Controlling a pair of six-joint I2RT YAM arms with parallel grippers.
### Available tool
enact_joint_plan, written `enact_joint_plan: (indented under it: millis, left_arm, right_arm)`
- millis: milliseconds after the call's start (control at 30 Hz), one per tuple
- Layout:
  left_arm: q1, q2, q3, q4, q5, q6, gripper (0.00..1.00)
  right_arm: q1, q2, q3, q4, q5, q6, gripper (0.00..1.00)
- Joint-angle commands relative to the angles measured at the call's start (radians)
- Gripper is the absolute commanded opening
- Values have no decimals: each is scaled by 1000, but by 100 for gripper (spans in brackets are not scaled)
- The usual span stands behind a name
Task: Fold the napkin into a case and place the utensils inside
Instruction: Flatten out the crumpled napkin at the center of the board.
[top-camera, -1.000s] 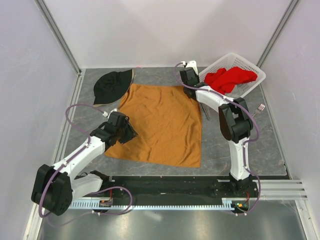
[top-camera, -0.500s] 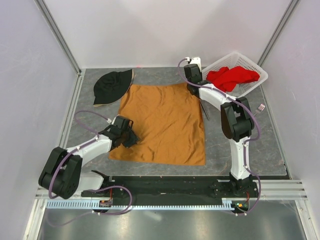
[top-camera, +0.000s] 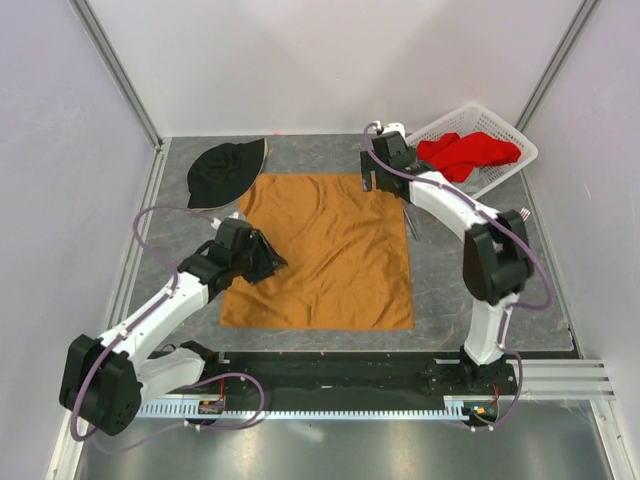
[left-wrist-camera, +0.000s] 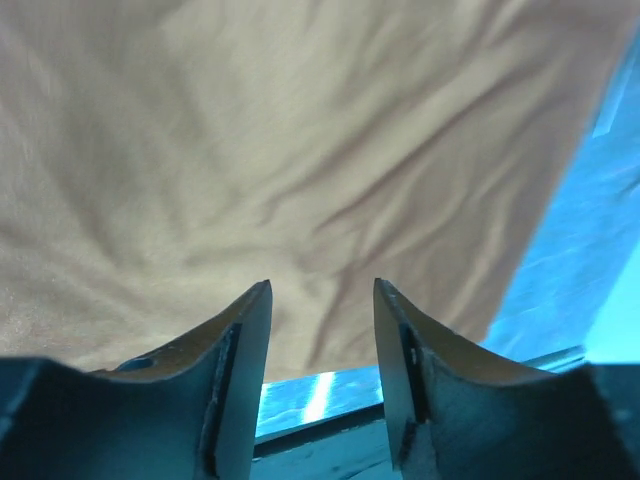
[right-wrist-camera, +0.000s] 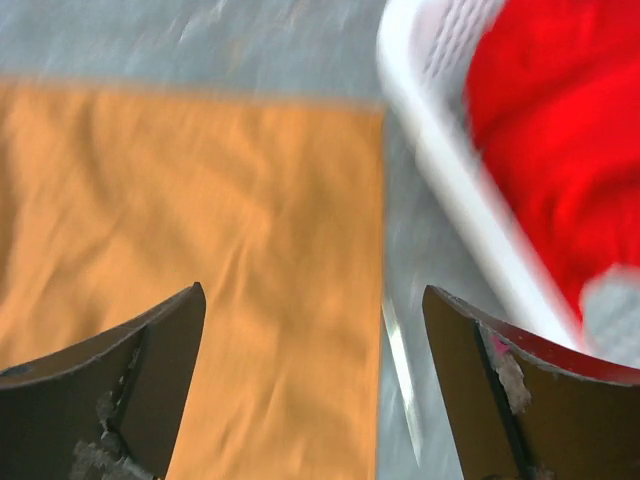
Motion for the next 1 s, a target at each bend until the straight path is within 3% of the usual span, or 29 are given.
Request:
enact_joint_plan:
  millis: [0, 100, 233, 300, 367, 467, 600, 767, 867, 967]
  left_arm:
    - [6, -37, 85, -110, -135, 55, 54]
    - [12, 59, 116, -90, -107, 91, 52]
    - [12, 204, 136, -29, -40, 110, 47]
    - [12, 262, 122, 45, -4, 102, 46]
    - [9, 300, 96, 110, 20, 90, 46]
    - [3, 380, 94, 137, 51, 79, 45]
    - [-6, 465, 111, 177, 86, 70, 44]
    - [-29, 537, 162, 180, 95, 91, 43]
    - [-52, 476, 213, 94, -19, 114, 41]
    - [-60, 341, 213, 17, -107, 111, 46]
  right_arm:
    - [27, -263, -190, -132, -183, 154, 98]
    - [13, -369, -367, -135, -427, 159, 98]
    - [66, -468, -593, -116, -462, 179, 98]
    - [77, -517, -663, -67, -451, 199, 92]
    - [82, -534, -744, 4, -477, 233, 81]
    - [83, -526, -801, 55, -473, 265, 56]
    - [71, -488, -826, 52, -329, 288, 37]
    - [-24, -482, -870, 33, -224, 317, 32]
    - [-32, -530, -838, -35, -163, 268, 34]
    - [-30, -624, -800, -104, -152, 236, 47]
